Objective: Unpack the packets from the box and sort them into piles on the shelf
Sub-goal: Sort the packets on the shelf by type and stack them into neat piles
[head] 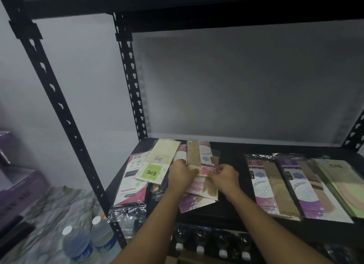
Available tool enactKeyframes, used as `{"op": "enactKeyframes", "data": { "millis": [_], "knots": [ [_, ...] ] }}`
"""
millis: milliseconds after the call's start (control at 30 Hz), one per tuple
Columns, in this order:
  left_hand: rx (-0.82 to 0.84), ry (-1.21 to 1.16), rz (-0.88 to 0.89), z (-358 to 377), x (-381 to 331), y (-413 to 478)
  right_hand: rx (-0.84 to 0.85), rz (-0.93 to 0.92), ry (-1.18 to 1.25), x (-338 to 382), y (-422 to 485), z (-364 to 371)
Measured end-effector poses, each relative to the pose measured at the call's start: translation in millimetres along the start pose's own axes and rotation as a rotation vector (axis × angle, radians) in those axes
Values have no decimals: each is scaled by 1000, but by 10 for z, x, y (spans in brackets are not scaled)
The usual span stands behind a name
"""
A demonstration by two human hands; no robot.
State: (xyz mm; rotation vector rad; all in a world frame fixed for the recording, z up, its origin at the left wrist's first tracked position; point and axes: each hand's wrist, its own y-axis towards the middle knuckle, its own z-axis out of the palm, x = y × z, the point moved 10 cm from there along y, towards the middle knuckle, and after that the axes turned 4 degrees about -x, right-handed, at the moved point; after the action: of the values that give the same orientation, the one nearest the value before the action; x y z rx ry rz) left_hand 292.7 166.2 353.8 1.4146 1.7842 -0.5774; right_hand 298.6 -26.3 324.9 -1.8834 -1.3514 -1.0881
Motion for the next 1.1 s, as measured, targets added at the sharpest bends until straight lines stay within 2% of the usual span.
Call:
{"op": "enactKeyframes", "data": {
  "millis": [100,267,467,567,667,733,800,867,1000,1100],
  "knots": [
    [8,-197,-37,-63,-29,-25,-13,45,180,42,-88,-70],
    [10,-535,-39,-243,-152,-240,-51,-35,450,270,-349,-339],
    [150,-880,10,-359,-312,-705,-30,-144,644,381,-777,-593],
    [192,-922,46,-364,-355,-901,-5,-155,658,347,-941,-641],
    [175,-903,62,-446,-379,-973,14,-168,562,375,-1041,-726],
    [167,-876,75,-552,-425,-962,-83,-222,459,474,-1060,-958],
    [148,-785,115,-698,-484,-910,-233,-349,374,678,-1102,-1317],
    [143,-647,174,-832,-560,-854,-266,-555,253,1025,-1187,-1565],
    [140,-446,295,-1038,-720,-790,-222,-1023,-258,1781,-1439,-1577],
    [147,-300,386,-1110,-856,-780,-161,-1095,-631,1979,-1368,-1365]
  ]
}}
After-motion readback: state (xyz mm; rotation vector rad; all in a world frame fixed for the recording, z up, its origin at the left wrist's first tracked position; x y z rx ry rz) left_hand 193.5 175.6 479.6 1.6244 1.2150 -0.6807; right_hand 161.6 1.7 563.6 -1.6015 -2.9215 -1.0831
